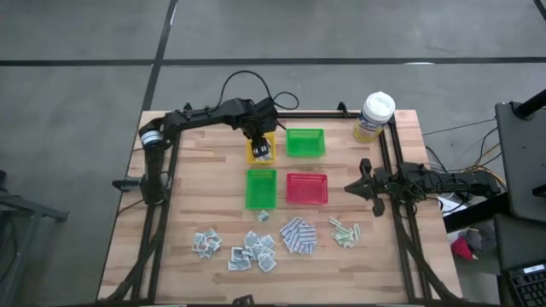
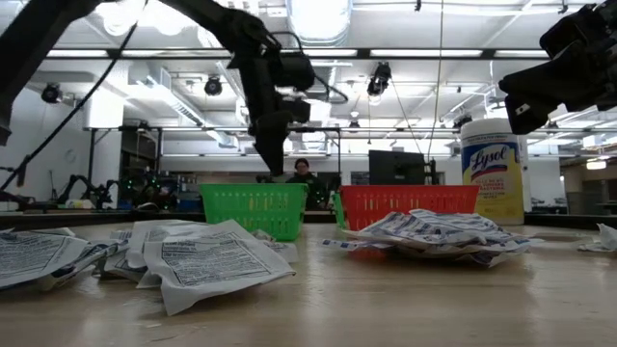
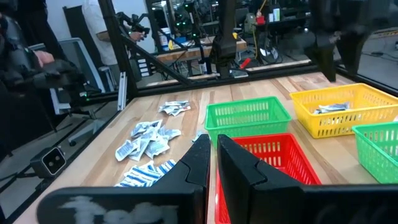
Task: Pick & Place First Aid Supplies
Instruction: Put the blue alcohol pad into the yellow bin
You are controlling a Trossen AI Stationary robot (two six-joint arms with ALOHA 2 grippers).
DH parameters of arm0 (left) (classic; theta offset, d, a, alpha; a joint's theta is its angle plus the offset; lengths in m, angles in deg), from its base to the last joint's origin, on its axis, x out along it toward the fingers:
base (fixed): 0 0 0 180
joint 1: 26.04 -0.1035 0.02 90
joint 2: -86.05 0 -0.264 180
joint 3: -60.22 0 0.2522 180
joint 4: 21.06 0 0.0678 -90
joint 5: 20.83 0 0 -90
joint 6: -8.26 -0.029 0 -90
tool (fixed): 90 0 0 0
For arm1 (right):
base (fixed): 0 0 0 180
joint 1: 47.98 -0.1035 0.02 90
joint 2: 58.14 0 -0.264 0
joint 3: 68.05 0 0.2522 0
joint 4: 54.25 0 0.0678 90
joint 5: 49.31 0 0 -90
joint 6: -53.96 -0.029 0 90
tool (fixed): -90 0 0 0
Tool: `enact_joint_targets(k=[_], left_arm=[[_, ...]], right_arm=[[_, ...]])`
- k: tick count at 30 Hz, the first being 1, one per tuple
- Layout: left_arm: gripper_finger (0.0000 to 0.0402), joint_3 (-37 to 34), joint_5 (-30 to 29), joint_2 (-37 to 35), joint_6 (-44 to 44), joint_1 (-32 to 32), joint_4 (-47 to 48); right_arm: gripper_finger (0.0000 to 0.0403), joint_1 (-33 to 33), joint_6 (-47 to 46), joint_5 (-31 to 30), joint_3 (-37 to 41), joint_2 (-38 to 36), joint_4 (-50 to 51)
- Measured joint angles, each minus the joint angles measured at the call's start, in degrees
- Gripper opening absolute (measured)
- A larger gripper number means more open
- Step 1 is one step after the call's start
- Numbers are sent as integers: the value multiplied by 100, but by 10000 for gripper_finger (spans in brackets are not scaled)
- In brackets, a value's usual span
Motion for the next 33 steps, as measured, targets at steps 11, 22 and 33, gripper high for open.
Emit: enact_joint_targets(k=[11,22,33], left_arm=[[183,0,2,-750,1073,587,819],[183,-2,22,-1022,3408,1705,1670],[183,-2,186,-1062,5544,2994,1835]], right_arm=[[28,0,-1,0,2,0,0],[28,0,0,-2,0,2,0],[28,0,0,0,2,0,0]])
